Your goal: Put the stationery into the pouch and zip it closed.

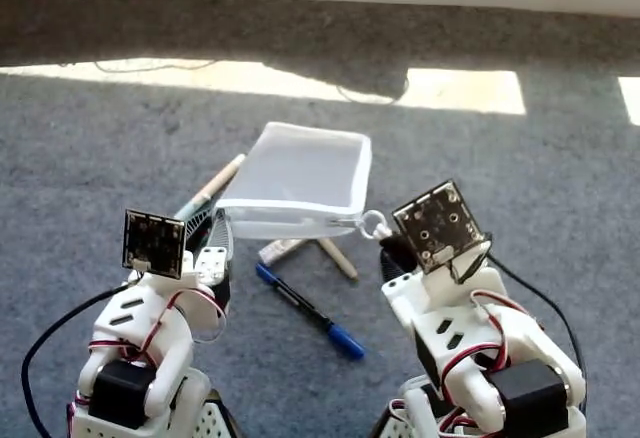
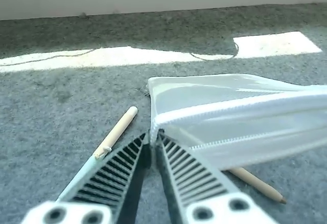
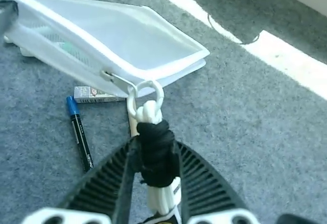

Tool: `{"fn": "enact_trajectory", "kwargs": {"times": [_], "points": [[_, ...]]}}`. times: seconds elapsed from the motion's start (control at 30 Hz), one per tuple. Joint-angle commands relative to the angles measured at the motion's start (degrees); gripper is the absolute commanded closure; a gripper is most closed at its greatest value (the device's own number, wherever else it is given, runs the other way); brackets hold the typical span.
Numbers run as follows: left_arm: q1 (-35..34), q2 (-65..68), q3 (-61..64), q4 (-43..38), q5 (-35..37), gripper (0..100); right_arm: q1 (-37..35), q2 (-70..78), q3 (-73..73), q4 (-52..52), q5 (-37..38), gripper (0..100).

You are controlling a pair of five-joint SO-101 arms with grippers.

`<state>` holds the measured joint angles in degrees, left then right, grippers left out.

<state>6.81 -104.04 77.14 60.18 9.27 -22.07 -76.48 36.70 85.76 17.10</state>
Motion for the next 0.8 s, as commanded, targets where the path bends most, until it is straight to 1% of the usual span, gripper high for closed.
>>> {"fn": "enact_trajectory", "kwargs": {"times": [0.0, 0.07, 0.13, 0.2, 0.3, 0.43, 0.63, 0.77], "points": [[0.7, -0.2, -3.0, 0.7, -0.6, 99, 1.6, -0.8, -0.9, 0.1, -0.9, 99.3], [2.5, -0.2, -2.9, 0.7, -0.6, 96, 1.5, -0.8, -1.0, 0.1, -0.9, 99.3], [3.6, -0.2, -2.9, 0.7, -0.4, 91, 1.1, -0.8, -1.1, 0.1, -0.8, 99.3], [3.7, -0.1, -2.1, 0.7, -0.3, 87, -1.1, -0.8, -1.4, 0.1, -0.7, 99.3], [3.5, -0.1, -0.8, 0.7, -0.3, 83, -4.9, -0.8, -1.5, 0.1, -0.7, 99.3], [3.6, -0.1, -0.4, 0.4, -0.3, 83, -7.7, -0.8, -1.5, 0.4, -0.6, 99.3], [4.0, -0.1, -0.4, 0.4, -0.3, 83, -12.9, -0.8, -1.5, 3.8, -0.5, 99.3], [8.9, -0.1, -0.4, 0.6, -0.4, 83, -13.1, -0.8, -1.2, 3.8, -0.4, 99.3]]}}
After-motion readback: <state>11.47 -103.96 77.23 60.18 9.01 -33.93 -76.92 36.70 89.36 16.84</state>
